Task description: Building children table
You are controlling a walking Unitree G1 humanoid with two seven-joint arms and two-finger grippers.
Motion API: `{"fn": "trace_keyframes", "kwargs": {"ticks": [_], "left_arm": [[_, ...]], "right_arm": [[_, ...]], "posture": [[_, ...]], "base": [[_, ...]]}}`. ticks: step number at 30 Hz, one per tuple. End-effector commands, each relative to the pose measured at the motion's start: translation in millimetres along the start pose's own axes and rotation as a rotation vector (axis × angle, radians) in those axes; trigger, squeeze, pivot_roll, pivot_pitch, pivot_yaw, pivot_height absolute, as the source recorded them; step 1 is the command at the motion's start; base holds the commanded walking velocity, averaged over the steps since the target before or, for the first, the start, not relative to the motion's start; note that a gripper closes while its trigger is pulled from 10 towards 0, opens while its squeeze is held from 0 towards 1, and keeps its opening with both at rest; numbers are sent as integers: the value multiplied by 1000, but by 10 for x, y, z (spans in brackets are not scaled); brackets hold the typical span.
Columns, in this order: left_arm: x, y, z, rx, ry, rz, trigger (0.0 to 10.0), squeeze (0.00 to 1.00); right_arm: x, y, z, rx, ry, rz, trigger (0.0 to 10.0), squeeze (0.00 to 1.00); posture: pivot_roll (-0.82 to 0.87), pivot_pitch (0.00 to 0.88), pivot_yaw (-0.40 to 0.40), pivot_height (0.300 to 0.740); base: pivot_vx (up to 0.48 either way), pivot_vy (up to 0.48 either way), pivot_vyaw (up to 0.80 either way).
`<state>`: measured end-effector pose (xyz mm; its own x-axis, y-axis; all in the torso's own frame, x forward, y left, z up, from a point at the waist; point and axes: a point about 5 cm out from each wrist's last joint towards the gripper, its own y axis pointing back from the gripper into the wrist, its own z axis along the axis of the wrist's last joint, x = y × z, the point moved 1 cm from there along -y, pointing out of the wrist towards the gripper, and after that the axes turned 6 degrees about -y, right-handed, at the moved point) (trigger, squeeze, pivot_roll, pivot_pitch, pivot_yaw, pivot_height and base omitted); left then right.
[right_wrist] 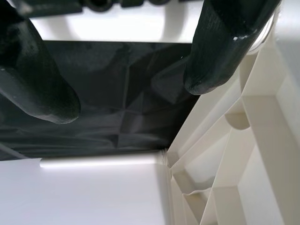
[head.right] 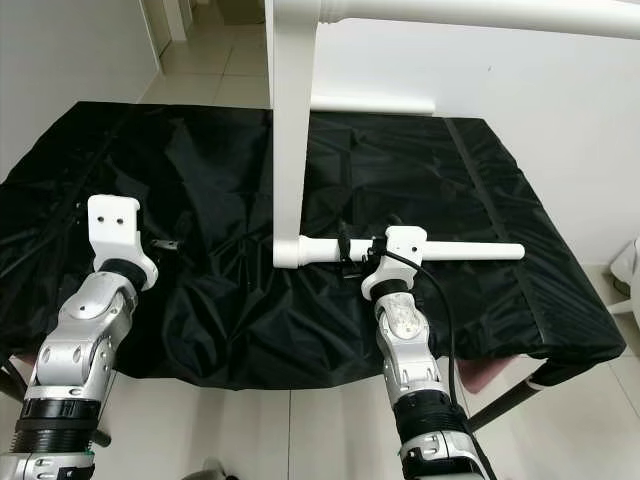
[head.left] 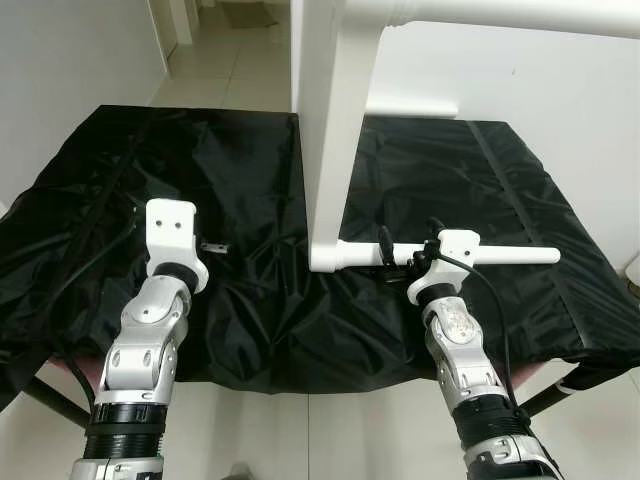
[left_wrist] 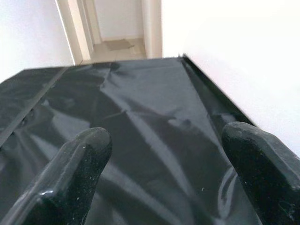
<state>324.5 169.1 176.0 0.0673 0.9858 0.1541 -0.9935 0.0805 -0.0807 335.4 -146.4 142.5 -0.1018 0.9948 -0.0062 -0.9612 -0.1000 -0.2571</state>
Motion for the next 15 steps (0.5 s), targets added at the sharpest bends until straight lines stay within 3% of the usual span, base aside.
{"fn": "trace_keyframes", "kwargs": {"ticks": [1, 15], "left_arm": [[-43, -15, 2, -16, -2, -67, 10000, 0], [-35, -62, 20, -30, -13, -74, 10000, 0]], "right_arm": [[3, -14, 4, -7, 18, 12, 10000, 0], [29, -65, -34, 4, 8, 1, 10000, 0]], "posture": [[-23, 0, 27, 740], [-1, 0, 22, 740]], "base": [[0, 0, 0], [0, 0, 0]]}}
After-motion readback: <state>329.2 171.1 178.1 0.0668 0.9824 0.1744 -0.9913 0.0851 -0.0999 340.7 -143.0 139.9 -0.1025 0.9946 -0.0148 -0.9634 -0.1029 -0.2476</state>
